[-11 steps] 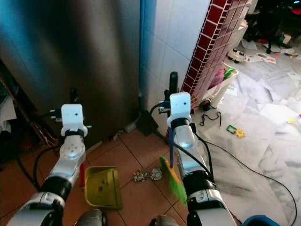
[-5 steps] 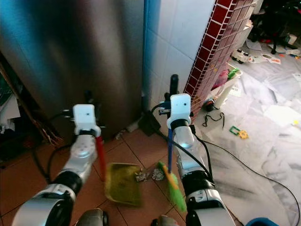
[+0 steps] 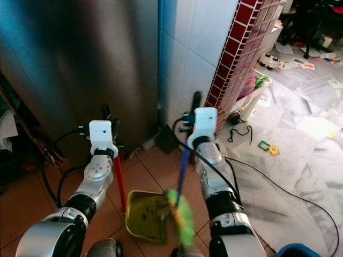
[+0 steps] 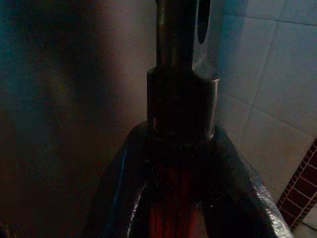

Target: Sweep floor

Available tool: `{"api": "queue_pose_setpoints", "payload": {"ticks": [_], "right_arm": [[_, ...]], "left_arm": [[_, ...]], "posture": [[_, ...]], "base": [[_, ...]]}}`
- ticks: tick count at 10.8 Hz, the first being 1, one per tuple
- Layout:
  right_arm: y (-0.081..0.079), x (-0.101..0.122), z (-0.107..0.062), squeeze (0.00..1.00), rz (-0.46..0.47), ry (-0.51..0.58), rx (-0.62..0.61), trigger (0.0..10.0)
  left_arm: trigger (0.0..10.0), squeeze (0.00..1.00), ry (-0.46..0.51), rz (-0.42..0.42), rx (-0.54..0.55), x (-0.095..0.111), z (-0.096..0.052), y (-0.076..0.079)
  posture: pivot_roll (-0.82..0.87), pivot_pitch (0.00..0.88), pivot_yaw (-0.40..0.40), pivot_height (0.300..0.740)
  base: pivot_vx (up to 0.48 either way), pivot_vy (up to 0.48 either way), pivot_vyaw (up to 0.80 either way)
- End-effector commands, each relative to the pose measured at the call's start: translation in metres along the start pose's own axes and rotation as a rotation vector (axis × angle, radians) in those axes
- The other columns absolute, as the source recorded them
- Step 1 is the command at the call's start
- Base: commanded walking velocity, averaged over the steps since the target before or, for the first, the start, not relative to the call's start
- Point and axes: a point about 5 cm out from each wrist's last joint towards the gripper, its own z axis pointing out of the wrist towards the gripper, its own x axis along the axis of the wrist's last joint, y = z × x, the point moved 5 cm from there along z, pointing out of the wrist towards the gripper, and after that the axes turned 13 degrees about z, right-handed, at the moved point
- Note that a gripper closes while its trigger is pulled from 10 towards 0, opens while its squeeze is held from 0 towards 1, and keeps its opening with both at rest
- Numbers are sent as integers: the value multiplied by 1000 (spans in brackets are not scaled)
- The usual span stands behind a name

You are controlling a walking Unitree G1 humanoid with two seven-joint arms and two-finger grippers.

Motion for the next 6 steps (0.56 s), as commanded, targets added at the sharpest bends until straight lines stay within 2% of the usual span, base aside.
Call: {"api": "queue_pose_setpoints", "payload": {"ticks": [1,3,4,5,6], "right_arm": [[-6,-9,-2,0,68,-58,26,10000],[-17,-3,-4,0,124,-125,88,10000],[-29,8,-4,0,175,-125,148,10000],[-34,18,-3,0,216,-106,160,10000],[-33,36,0,0,274,-19,139,10000]], "left_arm": [[10000,0,32,11,-22,9,4,3],[10000,0,30,17,-25,8,4,4],[10000,0,30,21,-25,8,4,4],[10000,0,31,11,-36,8,4,5],[10000,0,33,-35,-60,9,4,8]], "posture": [[-79,40,-58,740],[-85,39,-56,740],[-87,38,-55,740],[-89,38,-54,740],[-90,38,-53,740]], "base": [[0,0,0],[0,0,0],[0,0,0],[0,0,0],[0,0,0]]}}
